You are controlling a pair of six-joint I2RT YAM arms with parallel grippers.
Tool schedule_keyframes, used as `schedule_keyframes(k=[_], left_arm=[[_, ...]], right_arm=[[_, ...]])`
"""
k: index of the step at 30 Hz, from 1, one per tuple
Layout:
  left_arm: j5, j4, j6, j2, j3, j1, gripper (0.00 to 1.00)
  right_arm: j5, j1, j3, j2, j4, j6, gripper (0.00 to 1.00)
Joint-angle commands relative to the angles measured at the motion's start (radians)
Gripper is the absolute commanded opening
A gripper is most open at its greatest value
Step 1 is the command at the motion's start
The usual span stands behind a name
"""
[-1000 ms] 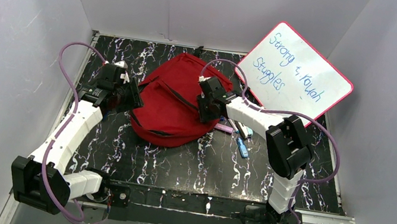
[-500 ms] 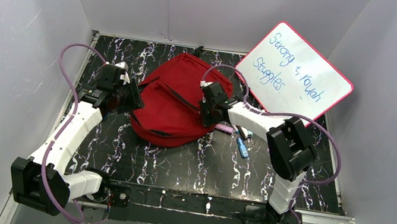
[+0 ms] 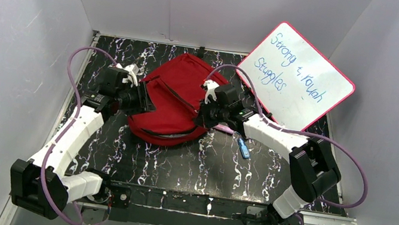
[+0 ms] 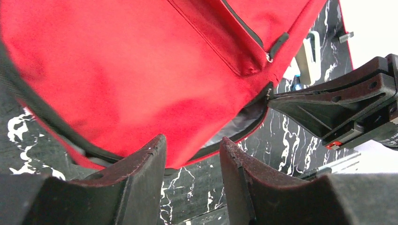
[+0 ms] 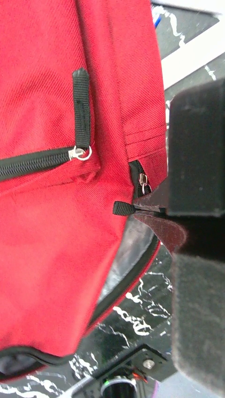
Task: Pack the student bag
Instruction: Zip the student bag at the center of the board.
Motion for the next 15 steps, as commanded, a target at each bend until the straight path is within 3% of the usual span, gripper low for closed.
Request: schedule_keyframes(k=[1,8,15], left_arm=[[0.04,0.035,0.001,-0.021,-0.024,-0.038,0.43],[0.044,0.072,-0.067,-0.04,-0.054,-0.092,0.43],[-0.037,0.174,-0.393,-0.066,-0.098,-0.177,0.45]], right_arm=[[-0.185,0.022,-0.013,-0.022,0.094,-0.037,0.0],[-0.209,0.037,-0.068,-0.05,0.171,-0.03,0.0],[-0.168,0.037,-0.132,-0.071,0.244,-0.013,0.0]])
